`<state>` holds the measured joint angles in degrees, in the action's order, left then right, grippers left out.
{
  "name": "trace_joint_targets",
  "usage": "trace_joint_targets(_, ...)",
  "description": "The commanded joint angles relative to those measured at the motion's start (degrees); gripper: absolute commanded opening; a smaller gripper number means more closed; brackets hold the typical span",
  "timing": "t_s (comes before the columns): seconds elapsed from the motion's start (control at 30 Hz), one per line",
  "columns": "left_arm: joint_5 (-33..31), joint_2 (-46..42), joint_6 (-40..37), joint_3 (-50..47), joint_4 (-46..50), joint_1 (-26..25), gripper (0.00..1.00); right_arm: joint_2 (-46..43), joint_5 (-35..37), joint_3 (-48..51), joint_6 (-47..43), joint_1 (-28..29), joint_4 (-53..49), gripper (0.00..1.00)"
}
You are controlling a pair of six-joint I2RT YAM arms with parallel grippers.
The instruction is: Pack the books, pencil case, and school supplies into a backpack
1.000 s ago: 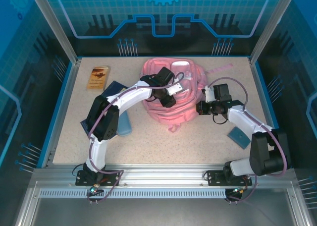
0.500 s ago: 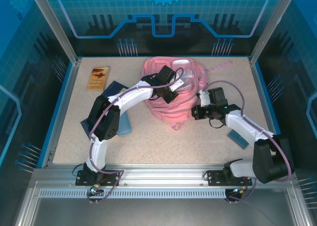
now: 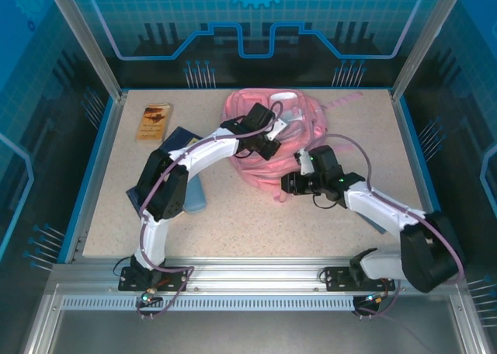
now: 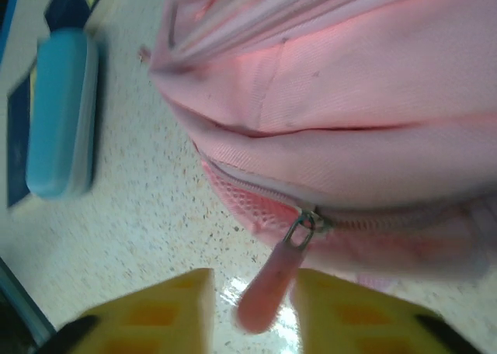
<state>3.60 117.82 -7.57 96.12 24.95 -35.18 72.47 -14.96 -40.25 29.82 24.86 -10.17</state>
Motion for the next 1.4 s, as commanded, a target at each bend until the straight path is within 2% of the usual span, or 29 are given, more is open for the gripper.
trace_joint_targets(0.0, 3.46, -5.07, 1.73, -2.5, -7.02, 1.36, 0.0, -7.15, 1.81, -0.23, 4.52, -4.83, -6.47, 0.53)
trace_joint_targets(0.07, 4.47, -5.85, 1.27, -3.41, -7.37, 1.47, 0.0, -9.39, 0.86, -1.32, 6.16, -8.3, -10.11, 0.64)
trace_joint_targets(0.13, 4.82, -6.41, 1.16, -3.93, -7.78, 1.51, 0.0, -9.35, 0.84, -3.42, 9.04, -11.09, -14.07, 0.69)
trace_joint_targets(0.27, 5.36, -6.94, 1.34, -4.22, -8.25, 1.51, 0.0, -3.4, -4.41, -8.63, 14.66, -14.94, -17.83, 0.72)
trace_joint_targets(0.4, 5.76, -7.64, 1.69, -4.7, -8.46, 1.52, 0.0, 2.76, -6.07, -13.04, 19.24, -15.26, -16.76, 0.69)
trace_joint_targets(0.5, 5.61, -8.33, 1.61, -5.35, -8.46, 1.45, 0.0, 6.0, -6.4, -14.29, 20.77, -15.3, -12.99, 0.62)
trace_joint_targets(0.73, 5.55, -9.49, 1.72, -6.03, -7.94, 1.53, 0.0, 11.75, -5.56, -18.25, 18.92, -14.9, -12.89, 0.41)
trace_joint_targets(0.87, 5.46, -10.8, 4.23, -6.76, -7.51, 1.82, 0.0, 14.11, -7.59, -19.28, 18.12, -14.7, -11.86, 0.24)
trace_joint_targets(0.9, 5.28, -11.53, 5.34, -7.37, -7.38, 1.82, 0.02, 14.49, -8.04, -19.66, 17.96, -14.52, -11.59, 0.18)
trace_joint_targets(0.97, 3.65, -13.37, 8.37, -8.81, -7.19, 1.93, 0.18, 14.72, -8.75, -20.51, 17.18, -13.87, -11.06, 0.07)
trace_joint_targets(1.03, -0.19, -15.69, 13.27, -10.33, -5.07, 1.93, 0.38, 14.33, -9.53, -21.32, 16.57, -12.84, -10.21, 0.04)
trace_joint_targets(1.1, -3.51, -18.95, 18.2, -12.28, -2.42, 1.87, 0.5, 13.94, -10.41, -22.35, 16.07, -11.44, -9.29, 0.04)
trace_joint_targets(1.2, -5.65, -25.52, 25.91, -18.57, -1.37, 1.55, 0.57, 14.75, -11.09, -25.09, 15.43, -8.54, -9.16, 0.04)
trace_joint_targets(1.37, -9.95, -34.61, 36.03, -28.64, -0.29, -1.85, 0.6, 18.25, -10.97, -29.69, 16.6, -4.66, -8.09, 0.05)
